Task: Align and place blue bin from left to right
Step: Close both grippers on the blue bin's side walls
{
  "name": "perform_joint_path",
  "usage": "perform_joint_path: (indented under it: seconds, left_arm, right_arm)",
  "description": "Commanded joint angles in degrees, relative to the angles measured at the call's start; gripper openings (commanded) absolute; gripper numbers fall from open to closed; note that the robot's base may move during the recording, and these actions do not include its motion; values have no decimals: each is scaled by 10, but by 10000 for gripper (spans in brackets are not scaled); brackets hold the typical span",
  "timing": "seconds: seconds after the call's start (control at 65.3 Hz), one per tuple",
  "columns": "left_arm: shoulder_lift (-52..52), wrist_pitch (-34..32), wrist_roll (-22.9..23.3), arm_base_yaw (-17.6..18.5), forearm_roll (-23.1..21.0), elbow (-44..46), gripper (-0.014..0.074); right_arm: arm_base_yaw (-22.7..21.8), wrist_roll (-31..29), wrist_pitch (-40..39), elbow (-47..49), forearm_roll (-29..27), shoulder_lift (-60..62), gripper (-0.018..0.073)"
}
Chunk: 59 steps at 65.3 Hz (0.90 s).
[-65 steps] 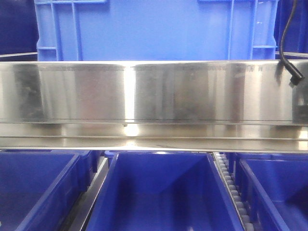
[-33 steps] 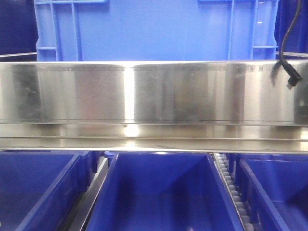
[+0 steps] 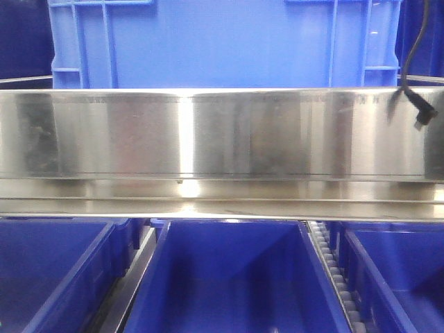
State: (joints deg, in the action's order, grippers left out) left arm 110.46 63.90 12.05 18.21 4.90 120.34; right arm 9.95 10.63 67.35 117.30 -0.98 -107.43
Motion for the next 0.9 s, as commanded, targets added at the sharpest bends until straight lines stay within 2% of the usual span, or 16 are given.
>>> perform_joint_path:
  seconds: [0.0, 0.169, 0.414, 0.888]
  left_arm:
    - [1, 1, 1, -2, -3, 5, 567]
    - [1, 7, 0, -2, -3, 8, 567]
    - [1, 61, -14, -2, 17, 68, 567]
    - [24, 61, -18, -3, 18, 79, 567]
  right_arm:
    - [-2, -9, 1, 4, 5, -6, 568]
    - [-2, -9, 1, 4, 5, -8, 568]
    - [-2, -9, 4, 8, 5, -5, 568]
    - [-2, -9, 7, 15, 5, -6, 568]
